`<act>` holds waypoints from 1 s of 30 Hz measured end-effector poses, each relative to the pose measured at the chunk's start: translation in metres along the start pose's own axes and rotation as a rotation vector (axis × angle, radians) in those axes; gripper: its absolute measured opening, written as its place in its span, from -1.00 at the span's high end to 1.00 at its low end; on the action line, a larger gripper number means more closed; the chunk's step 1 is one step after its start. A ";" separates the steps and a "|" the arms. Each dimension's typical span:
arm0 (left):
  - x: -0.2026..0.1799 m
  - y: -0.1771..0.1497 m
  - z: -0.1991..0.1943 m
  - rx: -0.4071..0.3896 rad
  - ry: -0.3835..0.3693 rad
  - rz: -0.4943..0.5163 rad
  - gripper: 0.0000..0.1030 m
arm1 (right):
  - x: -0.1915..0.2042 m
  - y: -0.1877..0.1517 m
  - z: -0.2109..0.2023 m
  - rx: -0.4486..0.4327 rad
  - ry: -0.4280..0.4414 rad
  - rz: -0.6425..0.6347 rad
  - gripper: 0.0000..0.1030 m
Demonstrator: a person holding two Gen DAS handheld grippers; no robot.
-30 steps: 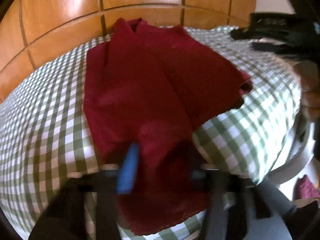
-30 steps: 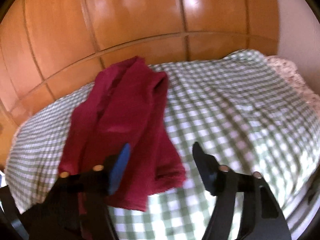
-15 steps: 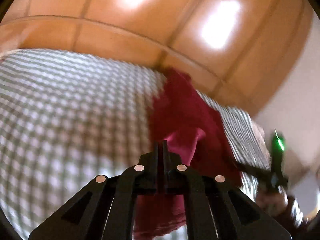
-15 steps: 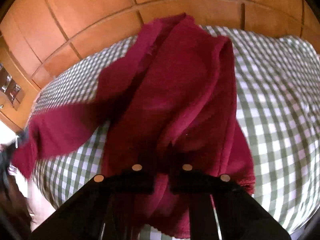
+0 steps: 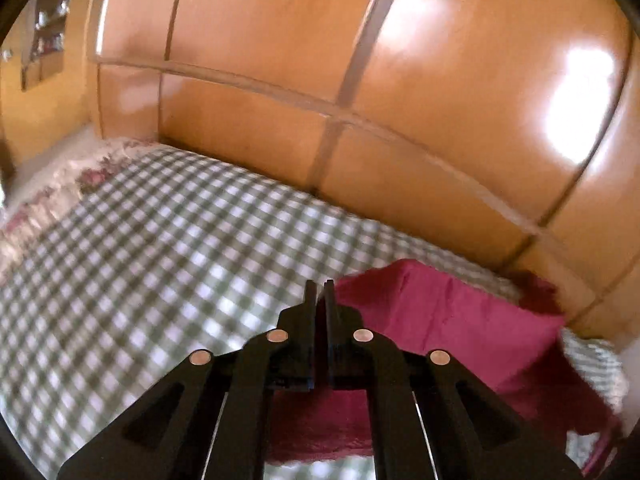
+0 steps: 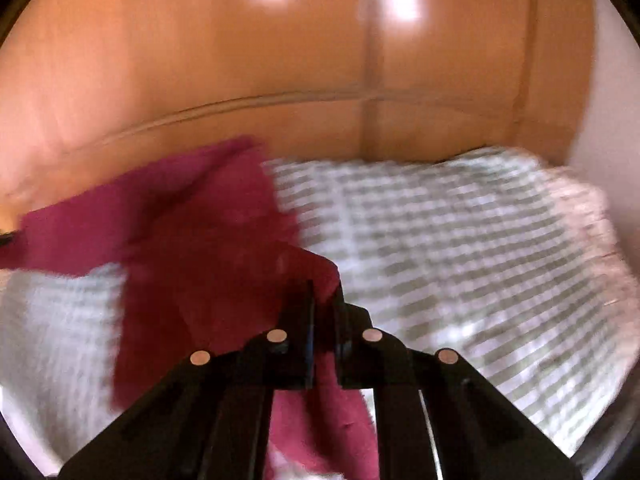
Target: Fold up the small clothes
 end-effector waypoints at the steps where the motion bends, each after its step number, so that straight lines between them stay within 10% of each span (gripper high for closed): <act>1: 0.001 0.003 0.005 0.007 0.031 -0.004 0.84 | -0.010 0.005 0.008 0.002 -0.037 0.004 0.88; 3: 0.000 0.007 0.007 0.009 0.018 -0.021 -0.36 | -0.041 0.018 0.034 0.009 -0.163 0.003 0.88; 5: 0.002 0.005 -0.004 -0.062 0.040 -0.036 -0.70 | -0.068 0.027 0.054 0.027 -0.250 0.025 0.87; 7: -0.003 -0.005 -0.014 -0.058 -0.004 -0.034 -0.70 | -0.088 0.032 0.072 0.043 -0.301 0.073 0.61; 9: -0.013 -0.020 -0.019 -0.017 -0.087 -0.054 -0.69 | -0.103 0.032 0.078 0.037 -0.305 0.144 -0.28; 13: -0.045 -0.079 -0.041 0.076 -0.291 -0.004 -0.47 | -0.089 0.010 0.062 0.063 -0.138 0.196 -0.19; 18: -0.103 -0.179 -0.052 0.345 -0.577 0.040 0.07 | -0.008 -0.058 -0.007 0.200 0.331 0.203 0.14; 23: -0.158 -0.236 -0.061 0.480 -0.727 0.061 0.09 | 0.059 -0.129 -0.062 0.378 0.618 0.209 0.22; 28: -0.202 -0.257 -0.061 0.510 -0.745 0.094 0.11 | 0.086 -0.154 -0.063 0.430 0.662 0.283 0.22; 30: -0.211 -0.258 -0.059 0.523 -0.746 0.119 0.79 | 0.093 -0.150 -0.063 0.414 0.637 0.257 0.81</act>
Point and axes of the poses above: each gripper's, at about its wrist camera, not at the fingertips, and z roughly the way its jaws point, x to its left, y to its top, the point moved 4 cm from there along z, roughly the way its jaws point, and after that the axes turned 6 degrees about -x, right-handed, at the moved point
